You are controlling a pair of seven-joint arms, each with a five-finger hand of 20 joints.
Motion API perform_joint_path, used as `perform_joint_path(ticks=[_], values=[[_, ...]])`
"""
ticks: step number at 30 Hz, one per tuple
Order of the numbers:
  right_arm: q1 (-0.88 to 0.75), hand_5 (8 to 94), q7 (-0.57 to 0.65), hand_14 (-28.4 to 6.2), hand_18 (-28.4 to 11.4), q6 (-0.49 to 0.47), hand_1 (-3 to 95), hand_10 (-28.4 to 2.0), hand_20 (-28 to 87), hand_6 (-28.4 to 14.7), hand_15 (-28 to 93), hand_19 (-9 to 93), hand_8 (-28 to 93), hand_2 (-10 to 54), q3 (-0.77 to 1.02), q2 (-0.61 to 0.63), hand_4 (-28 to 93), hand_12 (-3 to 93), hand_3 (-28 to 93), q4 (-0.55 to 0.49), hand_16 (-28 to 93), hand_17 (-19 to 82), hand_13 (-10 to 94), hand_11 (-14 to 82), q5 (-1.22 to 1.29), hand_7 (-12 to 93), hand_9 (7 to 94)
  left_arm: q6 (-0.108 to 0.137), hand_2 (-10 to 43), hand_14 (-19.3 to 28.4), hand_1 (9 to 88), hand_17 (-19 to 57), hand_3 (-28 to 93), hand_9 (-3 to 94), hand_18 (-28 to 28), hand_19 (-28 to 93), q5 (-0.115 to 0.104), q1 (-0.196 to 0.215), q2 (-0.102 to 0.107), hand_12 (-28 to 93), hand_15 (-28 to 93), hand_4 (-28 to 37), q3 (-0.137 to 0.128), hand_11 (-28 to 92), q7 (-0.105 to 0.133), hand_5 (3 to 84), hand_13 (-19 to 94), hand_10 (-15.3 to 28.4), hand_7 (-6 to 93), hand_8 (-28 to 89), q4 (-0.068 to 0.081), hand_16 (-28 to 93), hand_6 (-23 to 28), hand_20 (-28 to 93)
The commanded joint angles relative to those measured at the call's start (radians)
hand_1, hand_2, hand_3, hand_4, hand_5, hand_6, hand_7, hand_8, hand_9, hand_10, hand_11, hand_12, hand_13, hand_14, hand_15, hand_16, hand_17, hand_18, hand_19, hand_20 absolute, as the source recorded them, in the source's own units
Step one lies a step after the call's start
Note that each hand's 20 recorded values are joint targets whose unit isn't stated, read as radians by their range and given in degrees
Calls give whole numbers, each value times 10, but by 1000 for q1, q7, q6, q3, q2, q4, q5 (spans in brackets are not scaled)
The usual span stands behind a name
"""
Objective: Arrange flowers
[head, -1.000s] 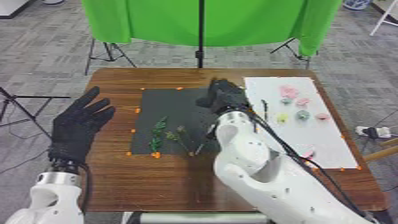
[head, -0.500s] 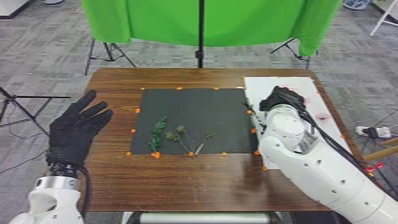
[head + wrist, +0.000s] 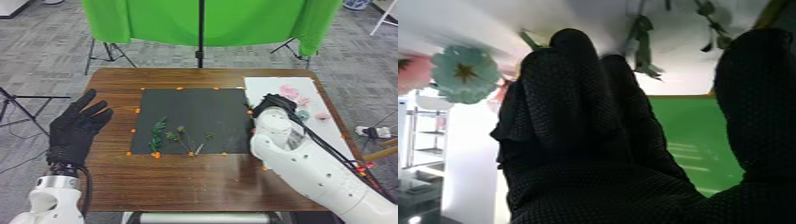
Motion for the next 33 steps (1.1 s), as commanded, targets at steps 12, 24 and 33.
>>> perform_joint_path(ticks=[12,24,33], values=[[11,918,-37,-112,-263,65,569,-124,363,-15,784,932,81,-95,-200,-38,-283,211,633,106,158,338,778,484,-96,237,890,9,105,272,242,-88,770,366,261,574,-4,-2,-2,107,547,-262,-2,266,-5,397,266,203,107,-92,3,-92,87,105],[90,937,-30,-109,-248,371,563,-133,459,-38,780,932,101,-95,-245,88,-283,214,708,67,169,362,793,446,-200,223,926,22,106,273,241,-88,772,366,260,574,-14,15,10,106,547,-263,-2,265,13,399,266,203,106,-91,-4,-93,88,106],[160,937,-31,-113,-244,457,568,-138,485,-48,788,932,104,-95,-249,131,-283,216,716,31,174,365,794,447,-217,232,932,30,107,273,241,-88,771,366,261,574,-24,28,26,107,547,-264,4,266,38,398,265,203,107,-91,-6,-93,87,106]])
